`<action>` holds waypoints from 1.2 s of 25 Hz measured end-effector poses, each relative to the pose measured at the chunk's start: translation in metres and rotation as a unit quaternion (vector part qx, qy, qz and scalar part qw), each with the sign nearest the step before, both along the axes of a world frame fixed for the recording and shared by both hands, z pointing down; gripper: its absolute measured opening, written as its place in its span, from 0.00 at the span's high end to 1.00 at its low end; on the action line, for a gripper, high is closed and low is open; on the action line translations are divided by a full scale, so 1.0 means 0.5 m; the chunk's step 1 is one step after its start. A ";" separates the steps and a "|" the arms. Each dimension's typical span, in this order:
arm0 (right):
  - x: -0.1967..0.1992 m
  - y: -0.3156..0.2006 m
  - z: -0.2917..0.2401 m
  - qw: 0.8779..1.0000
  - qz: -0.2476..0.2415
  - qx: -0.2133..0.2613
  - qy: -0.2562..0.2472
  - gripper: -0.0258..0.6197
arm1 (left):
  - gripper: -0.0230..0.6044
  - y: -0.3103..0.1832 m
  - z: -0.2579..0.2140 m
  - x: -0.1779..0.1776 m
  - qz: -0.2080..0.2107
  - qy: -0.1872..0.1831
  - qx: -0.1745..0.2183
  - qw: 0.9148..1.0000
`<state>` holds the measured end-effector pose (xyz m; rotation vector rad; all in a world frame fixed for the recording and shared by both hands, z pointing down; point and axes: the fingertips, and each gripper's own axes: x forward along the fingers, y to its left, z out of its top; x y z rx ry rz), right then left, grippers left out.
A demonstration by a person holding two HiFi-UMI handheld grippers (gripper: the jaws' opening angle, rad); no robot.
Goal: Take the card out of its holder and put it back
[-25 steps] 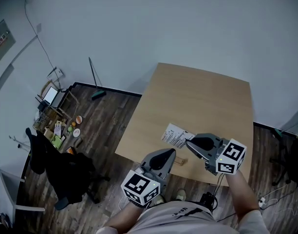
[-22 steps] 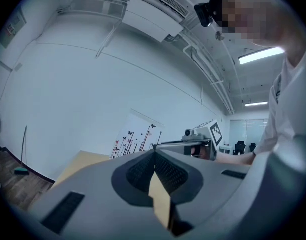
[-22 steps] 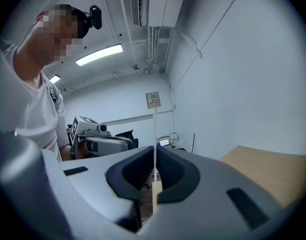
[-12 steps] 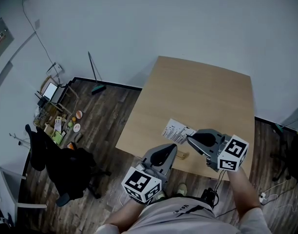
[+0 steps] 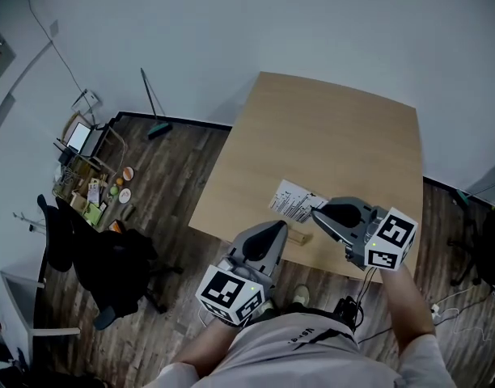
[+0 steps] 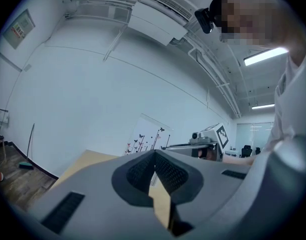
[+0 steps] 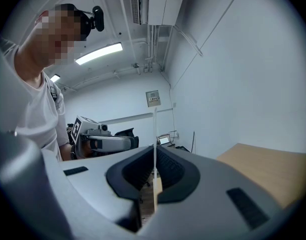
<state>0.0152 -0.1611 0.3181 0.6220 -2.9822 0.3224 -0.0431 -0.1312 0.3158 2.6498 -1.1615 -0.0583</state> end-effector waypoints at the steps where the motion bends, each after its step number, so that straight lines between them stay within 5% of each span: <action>1: 0.003 0.001 0.004 1.000 0.001 0.001 0.001 0.92 | 0.94 0.000 0.001 -0.005 -0.005 0.000 0.002 1.000; 8: 0.019 -0.008 0.084 1.000 0.005 -0.002 0.029 0.92 | 0.94 -0.014 0.040 -0.039 -0.025 0.005 -0.003 1.000; 16: 0.032 0.009 0.232 0.997 -0.053 -0.032 0.036 0.92 | 0.94 -0.009 0.154 -0.034 -0.033 -0.010 -0.027 0.999; 30: 0.027 -0.035 0.495 0.994 -0.028 -0.081 0.067 0.92 | 0.94 -0.033 0.365 -0.038 -0.064 -0.034 -0.076 0.994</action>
